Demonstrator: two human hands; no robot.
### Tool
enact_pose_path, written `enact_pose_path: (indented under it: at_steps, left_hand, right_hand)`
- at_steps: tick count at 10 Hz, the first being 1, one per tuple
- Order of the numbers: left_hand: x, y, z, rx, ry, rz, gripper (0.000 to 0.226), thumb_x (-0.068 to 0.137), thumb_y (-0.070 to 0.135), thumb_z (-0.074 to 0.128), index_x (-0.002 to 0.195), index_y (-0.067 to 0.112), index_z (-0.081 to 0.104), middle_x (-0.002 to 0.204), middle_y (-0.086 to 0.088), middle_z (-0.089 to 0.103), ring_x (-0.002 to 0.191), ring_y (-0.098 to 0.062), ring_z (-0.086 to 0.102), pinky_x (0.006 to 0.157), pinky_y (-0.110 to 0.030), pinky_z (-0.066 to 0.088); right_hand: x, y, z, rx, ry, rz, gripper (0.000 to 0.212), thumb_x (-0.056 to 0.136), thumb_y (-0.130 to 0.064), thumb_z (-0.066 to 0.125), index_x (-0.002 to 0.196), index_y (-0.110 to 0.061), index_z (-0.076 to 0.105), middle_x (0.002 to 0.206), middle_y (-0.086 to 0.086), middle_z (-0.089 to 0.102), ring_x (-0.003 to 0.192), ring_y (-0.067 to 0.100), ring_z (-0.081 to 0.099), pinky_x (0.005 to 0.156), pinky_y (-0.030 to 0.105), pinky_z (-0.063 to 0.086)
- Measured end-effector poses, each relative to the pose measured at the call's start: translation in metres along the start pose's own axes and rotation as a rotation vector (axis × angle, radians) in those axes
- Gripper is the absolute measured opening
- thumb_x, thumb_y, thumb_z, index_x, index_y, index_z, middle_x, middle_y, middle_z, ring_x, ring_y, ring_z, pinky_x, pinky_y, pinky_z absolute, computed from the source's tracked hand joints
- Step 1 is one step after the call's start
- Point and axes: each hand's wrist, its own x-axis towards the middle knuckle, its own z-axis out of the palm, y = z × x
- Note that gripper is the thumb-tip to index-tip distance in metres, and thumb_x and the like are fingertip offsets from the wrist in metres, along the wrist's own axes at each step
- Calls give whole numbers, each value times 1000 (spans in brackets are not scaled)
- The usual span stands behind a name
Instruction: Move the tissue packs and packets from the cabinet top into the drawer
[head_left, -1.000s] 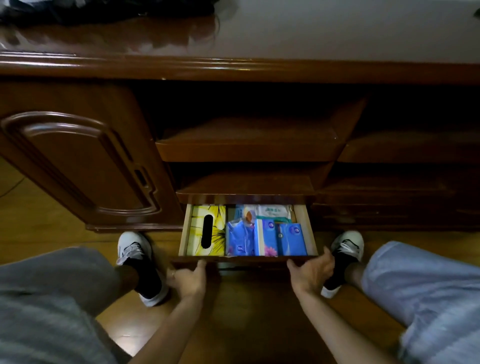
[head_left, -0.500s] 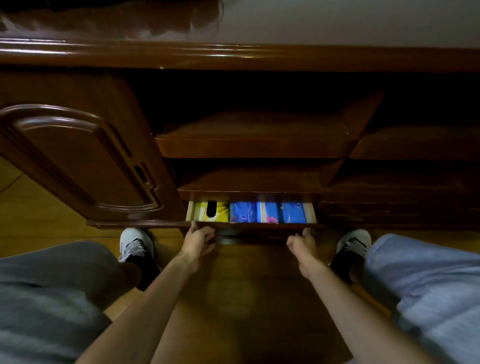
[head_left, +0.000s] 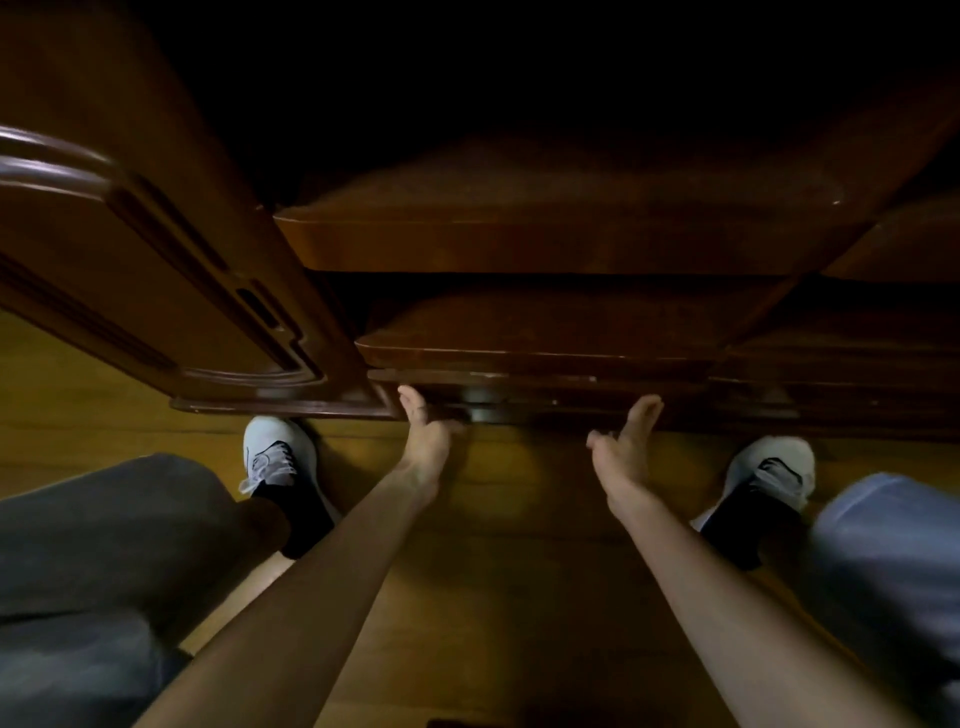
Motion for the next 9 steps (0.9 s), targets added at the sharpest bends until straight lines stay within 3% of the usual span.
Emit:
enact_pose_path:
  at_steps: [1, 2, 3, 4, 5, 6, 7, 8, 9]
  left_hand:
    - [20, 0, 1, 56, 42, 18, 92, 97, -7, 41, 162, 31, -12, 170, 4, -18, 156, -31, 6, 126, -52, 15]
    - [24, -3, 9, 90, 58, 30, 96, 96, -7, 44, 161, 31, -16, 170, 1, -20, 155, -27, 0, 125, -55, 12]
    - [27, -5, 17, 62, 80, 91, 102, 98, -7, 42, 154, 36, -32, 168, 3, -26, 156, -26, -7, 124, -51, 6]
    - [31, -9, 20, 65, 127, 116, 98, 100, -7, 41, 155, 34, -29, 167, 4, -29, 156, -28, -10, 126, -51, 6]
    - [28, -10, 16, 111, 118, 116, 92, 103, -4, 41, 157, 31, -25, 167, 4, -29, 156, -28, -11, 125, -47, 5]
    - [13, 10, 3, 167, 37, 33, 91, 106, 7, 46, 158, 31, -25, 170, 5, -12, 156, -27, 1, 125, -47, 12]
    - [-3, 41, -18, 260, 4, -40, 77, 105, 16, 52, 164, 19, 3, 159, -4, 37, 144, -31, 38, 118, -47, 35]
    - [-26, 78, -41, 421, 72, 12, 46, 102, 6, 55, 147, 1, 46, 143, -25, 56, 131, -41, 54, 108, -47, 44]
    - [-65, 96, -59, 526, 58, 76, 38, 100, 6, 58, 137, -3, 58, 135, -23, 63, 125, -40, 60, 103, -41, 50]
  right_hand:
    - [17, -5, 8, 4, 61, -13, 101, 100, -9, 57, 156, -39, -21, 164, -13, -27, 155, 23, -1, 101, 24, 25]
    - [21, -9, 20, 46, 111, -6, 105, 99, -9, 59, 154, -40, -25, 163, -14, -30, 155, 23, 2, 96, 22, 30]
    - [24, -9, 29, 90, 129, -15, 109, 97, -6, 60, 153, -39, -28, 162, -14, -33, 154, 23, -2, 113, 32, 28]
    - [28, -7, 33, 96, 153, -32, 110, 96, -3, 59, 153, -38, -27, 162, -13, -32, 154, 22, -5, 116, 36, 23]
    - [26, -4, 30, 77, 141, -23, 108, 97, -3, 58, 153, -38, -26, 162, -13, -31, 154, 23, -4, 109, 28, 30]
    - [17, -10, 16, 34, 87, -2, 102, 100, -9, 58, 155, -38, -22, 164, -12, -27, 154, 22, -2, 98, 21, 30]
    - [5, -29, -10, -8, 26, 83, 89, 101, -18, 57, 160, -32, -8, 170, -4, -5, 154, 28, 11, 116, 39, 26]
    - [-17, -73, -43, -35, -73, 158, 66, 100, -20, 59, 158, -14, 28, 145, 12, 51, 129, 29, 55, 107, 45, 47]
    - [-53, -121, -82, -61, -280, 4, 33, 102, -24, 58, 133, -14, 62, 111, 0, 74, 102, 17, 70, 91, 36, 56]
